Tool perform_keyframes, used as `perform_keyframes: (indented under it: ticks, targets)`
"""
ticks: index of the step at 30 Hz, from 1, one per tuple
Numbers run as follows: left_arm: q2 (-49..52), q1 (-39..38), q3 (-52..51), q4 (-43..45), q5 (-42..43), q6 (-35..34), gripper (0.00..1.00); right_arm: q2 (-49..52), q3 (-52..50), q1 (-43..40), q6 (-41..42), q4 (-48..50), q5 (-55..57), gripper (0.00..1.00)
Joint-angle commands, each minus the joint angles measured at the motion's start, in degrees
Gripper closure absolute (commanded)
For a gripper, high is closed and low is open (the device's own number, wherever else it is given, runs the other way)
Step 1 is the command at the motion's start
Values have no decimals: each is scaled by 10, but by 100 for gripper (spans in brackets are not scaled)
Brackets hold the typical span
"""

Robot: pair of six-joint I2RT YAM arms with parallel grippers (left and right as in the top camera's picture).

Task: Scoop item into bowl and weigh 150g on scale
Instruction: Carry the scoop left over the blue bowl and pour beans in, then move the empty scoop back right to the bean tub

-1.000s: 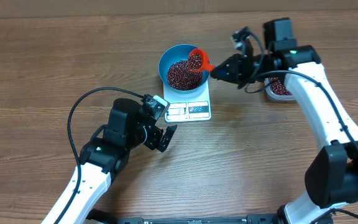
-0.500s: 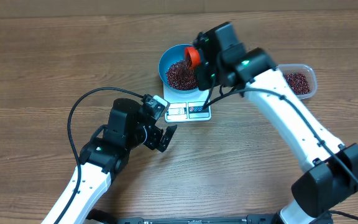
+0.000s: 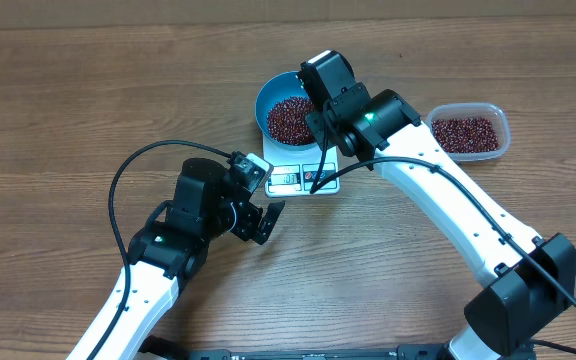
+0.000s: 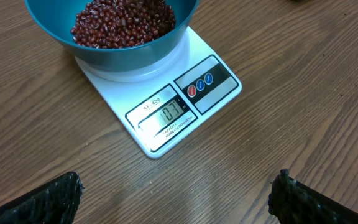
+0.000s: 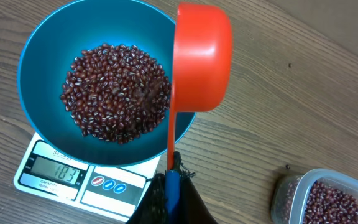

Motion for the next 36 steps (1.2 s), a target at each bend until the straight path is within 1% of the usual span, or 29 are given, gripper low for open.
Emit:
perform_keyframes:
  ticks: [1, 5, 9, 14, 19, 22, 27, 32, 36]
  targets:
    - [2, 3, 12, -1, 7, -5, 0, -15, 20, 0, -3, 3, -16, 96]
    - [2, 3, 12, -1, 7, -5, 1, -23, 23, -21, -2, 3, -102, 96]
    - [2, 3, 12, -1, 7, -5, 1, -39, 25, -59, 0, 3, -186, 96]
    - [2, 3, 12, -1, 7, -5, 1, -75, 26, -134, 0, 0, -311, 96]
    - [2, 3, 12, -1, 7, -5, 0, -115, 26, -236, 0, -25, -387, 96]
    - [2, 3, 12, -1, 7, -5, 0, -131, 26, -309, -1, -57, -398, 96]
    - [2, 3, 12, -1, 7, -5, 0, -132, 25, -403, -3, -109, -398, 96]
    - [2, 3, 12, -1, 7, -5, 0, -130, 18, -469, -18, -136, -384, 96]
    - [2, 3, 12, -1, 7, -5, 0, -128, -30, -500, -29, -129, -371, 96]
